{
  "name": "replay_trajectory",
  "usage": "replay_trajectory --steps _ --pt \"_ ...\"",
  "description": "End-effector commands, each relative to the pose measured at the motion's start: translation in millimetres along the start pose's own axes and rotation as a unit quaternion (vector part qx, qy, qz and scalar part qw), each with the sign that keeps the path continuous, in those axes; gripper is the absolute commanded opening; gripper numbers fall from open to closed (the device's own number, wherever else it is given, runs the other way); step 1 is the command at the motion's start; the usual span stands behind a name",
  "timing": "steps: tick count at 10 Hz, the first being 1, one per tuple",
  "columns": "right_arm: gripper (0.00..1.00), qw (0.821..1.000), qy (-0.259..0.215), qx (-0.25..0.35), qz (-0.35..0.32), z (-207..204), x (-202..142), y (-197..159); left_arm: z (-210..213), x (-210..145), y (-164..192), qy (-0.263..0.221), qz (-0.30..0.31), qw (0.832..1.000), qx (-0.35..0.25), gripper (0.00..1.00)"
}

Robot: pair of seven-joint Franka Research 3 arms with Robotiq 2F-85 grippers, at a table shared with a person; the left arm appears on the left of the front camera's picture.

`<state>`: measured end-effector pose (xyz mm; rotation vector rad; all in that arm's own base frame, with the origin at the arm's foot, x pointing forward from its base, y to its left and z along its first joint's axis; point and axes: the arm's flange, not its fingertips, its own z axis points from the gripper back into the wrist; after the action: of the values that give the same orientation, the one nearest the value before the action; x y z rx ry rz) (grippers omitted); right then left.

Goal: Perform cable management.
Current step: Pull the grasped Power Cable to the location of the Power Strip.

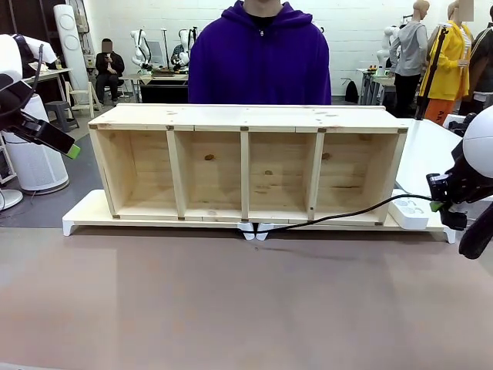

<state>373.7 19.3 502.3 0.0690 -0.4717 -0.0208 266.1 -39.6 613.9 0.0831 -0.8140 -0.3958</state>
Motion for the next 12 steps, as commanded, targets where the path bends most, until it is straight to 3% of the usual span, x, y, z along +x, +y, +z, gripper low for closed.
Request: replay_trajectory --steps 1,5,7,9,12 --pt "0.15 1.000 -0.002 -0.006 -0.007 -0.5 6.2 -22.2 -1.6 1.8 -0.1 -0.005 0.001 1.000 0.002 1.00" --pt "0.15 0.999 0.002 -0.042 0.015 10.9 36.8 -63.6 -1.6 1.8 -0.1 -0.005 0.001 1.000 0.002 1.00" --pt "0.15 0.994 0.010 -0.031 0.102 12.5 51.1 -62.2 -1.6 1.8 -0.1 -0.005 0.001 1.000 0.002 1.00" --pt "0.15 0.982 -0.014 -0.034 0.188 6.9 72.6 -52.0 -1.6 1.8 -0.1 -0.005 0.001 1.000 0.002 1.00" --pt "0.15 0.985 -0.067 -0.041 0.151 3.3 104.4 -47.9 -1.6 1.8 -0.1 -0.005 0.001 1.000 0.002 1.00"
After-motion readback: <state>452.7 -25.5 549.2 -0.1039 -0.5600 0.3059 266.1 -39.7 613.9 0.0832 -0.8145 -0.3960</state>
